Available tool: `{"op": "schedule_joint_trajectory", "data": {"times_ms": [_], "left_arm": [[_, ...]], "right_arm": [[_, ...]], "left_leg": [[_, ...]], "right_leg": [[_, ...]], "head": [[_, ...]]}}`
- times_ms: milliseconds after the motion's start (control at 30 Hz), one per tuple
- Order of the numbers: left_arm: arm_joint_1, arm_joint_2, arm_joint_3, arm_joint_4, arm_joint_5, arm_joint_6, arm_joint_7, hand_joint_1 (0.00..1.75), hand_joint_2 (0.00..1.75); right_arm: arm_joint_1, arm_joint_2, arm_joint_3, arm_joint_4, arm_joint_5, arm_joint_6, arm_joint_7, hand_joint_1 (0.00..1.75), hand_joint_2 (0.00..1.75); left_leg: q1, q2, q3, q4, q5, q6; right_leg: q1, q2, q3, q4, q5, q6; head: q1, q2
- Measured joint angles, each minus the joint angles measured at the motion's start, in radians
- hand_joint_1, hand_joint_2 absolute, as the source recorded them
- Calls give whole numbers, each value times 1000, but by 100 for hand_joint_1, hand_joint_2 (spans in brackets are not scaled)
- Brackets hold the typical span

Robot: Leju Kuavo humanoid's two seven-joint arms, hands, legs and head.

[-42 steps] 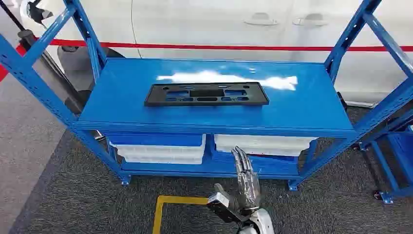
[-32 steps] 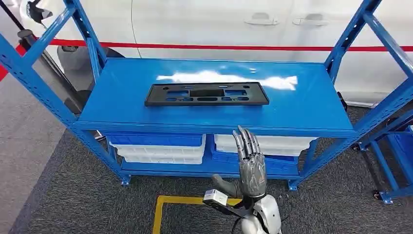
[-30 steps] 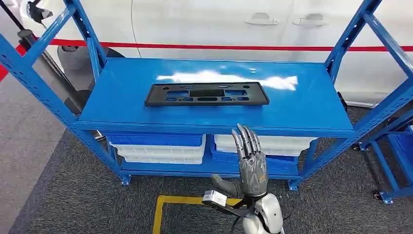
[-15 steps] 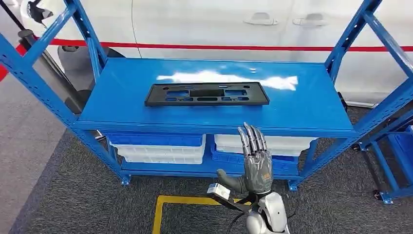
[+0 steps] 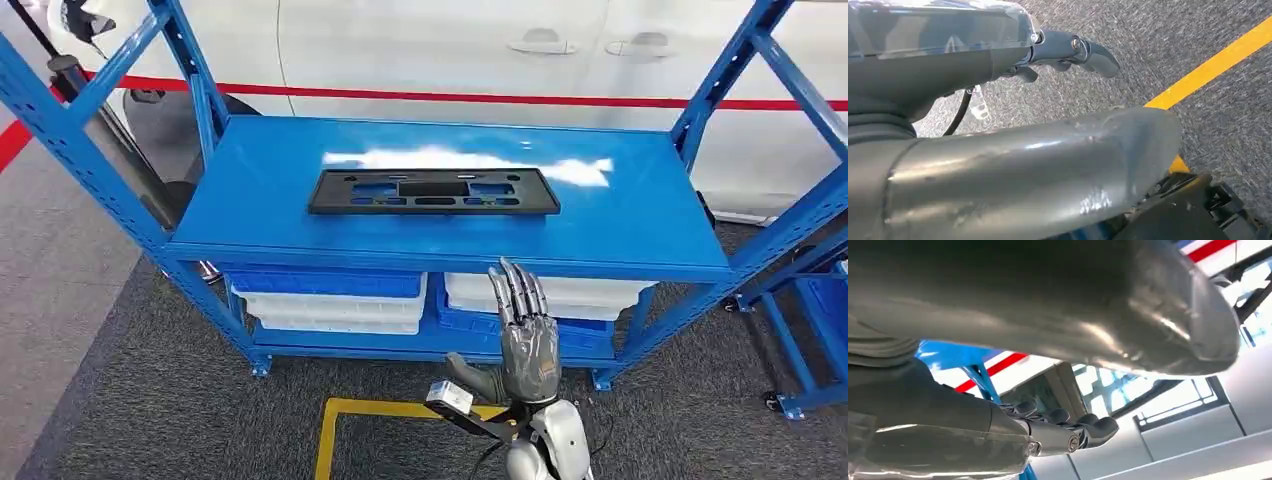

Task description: Take the parts from the cabinet and place them on the table.

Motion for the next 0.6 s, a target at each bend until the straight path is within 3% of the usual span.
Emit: {"op": "schedule_joint_trajectory", "data": {"times_ms": [67, 100, 133, 167, 200, 233, 267, 300, 333, 400, 433, 467, 500, 567, 600], "left_arm": [[0, -2, 0, 0, 0, 0, 0, 0, 0], [3, -3, 0, 1, -1, 0, 0, 0, 0], [-2, -5, 0, 3, -4, 0, 0, 0, 0], [-2, -6, 0, 3, -6, 0, 1, 0, 0], [-4, -6, 0, 3, -7, 0, 1, 0, 0], [-7, -6, 0, 3, -8, 0, 2, 0, 0], [-11, -6, 1, 3, -9, 0, 2, 0, 0], [-10, -6, 0, 3, -10, 0, 3, 0, 0], [-10, -6, 0, 3, -12, 0, 3, 0, 0], [-10, -6, 1, 3, -16, 0, 5, 0, 0], [-8, -6, 1, 3, -17, 0, 7, 0, 0], [-6, -6, 1, 3, -18, 0, 9, 0, 0], [-4, -6, 1, 3, -18, 0, 10, 0, 0], [-4, -6, 1, 3, -18, 0, 10, 0, 0], [-4, -6, 1, 3, -18, 0, 10, 0, 0]], "right_arm": [[0, 0, -2, 1, -1, 0, -1, 0, 0], [0, 0, -3, 2, -1, 0, -2, 0, 0], [0, 0, -4, 3, 0, 0, -3, 0, 0], [0, 0, -5, 2, 0, -1, -5, 0, 0], [0, 0, -7, 2, 1, -1, -6, 0, 175], [1, 0, -7, 1, 0, -1, -10, 0, 175], [1, 1, -9, 0, 0, -1, -14, 0, 175], [1, 2, -11, -2, -1, -2, -18, 0, 175], [-1, 3, -11, -2, -1, -2, -23, 0, 175], [0, 5, -12, -2, -1, -2, -26, 0, 175], [1, 5, -13, -2, -1, -2, -26, 0, 175], [2, 5, -14, -2, -1, -2, -26, 0, 175], [2, 5, -15, -2, 0, -2, -26, 0, 175], [2, 5, -18, -2, 0, -2, -26, 0, 175], [2, 5, -18, -2, 0, -2, -26, 0, 0]], "left_leg": [[0, -2, 22, 2, -18, -6], [0, -2, 20, 2, -30, -10], [-7, -2, 17, 15, -38, -21], [-2, -1, 10, 12, -38, -26], [0, 0, 5, 11, -39, -30], [0, 3, 8, 5, -40, -34], [-5, 3, 19, 1, -52, -41], [-3, 4, 13, 29, -63, -47], [2, 3, -20, 88, -88, -52], [12, 3, -134, 269, -149, -65], [16, 3, -186, 338, -158, -70], [20, 4, -212, 354, -137, -74], [23, 4, -214, 320, -89, -76], [29, 4, -170, 157, 38, -78], [30, 6, -153, 93, 66, -78]], "right_leg": [[1, 0, 66, -171, 117, -12], [5, 2, 80, -200, 109, -23], [10, 3, 88, -218, 109, -25], [11, 2, 95, -232, 84, -34], [14, 2, 93, -235, 76, -41], [13, 4, 92, -239, 75, -43], [2, 3, 104, -252, 73, -47], [1, 2, 114, -260, 70, -51], [0, -1, 119, -262, 68, -54], [0, -5, 122, -263, 63, -57], [0, -5, 123, -262, 60, -57], [-1, -4, 126, -261, 58, -57], [-2, -2, 130, -260, 56, -55], [-5, -1, 142, -257, 49, -47], [-4, -1, 143, -257, 46, -42]], "head": [[0, 0], [-2, 0], [-5, 0], [-3, 0], [-3, 0], [-3, 0], [-3, 0], [-6, 0], [-15, 0], [-13, 0], [-13, 0], [-13, 0], [-13, 0], [-13, 0], [-13, 0]]}}
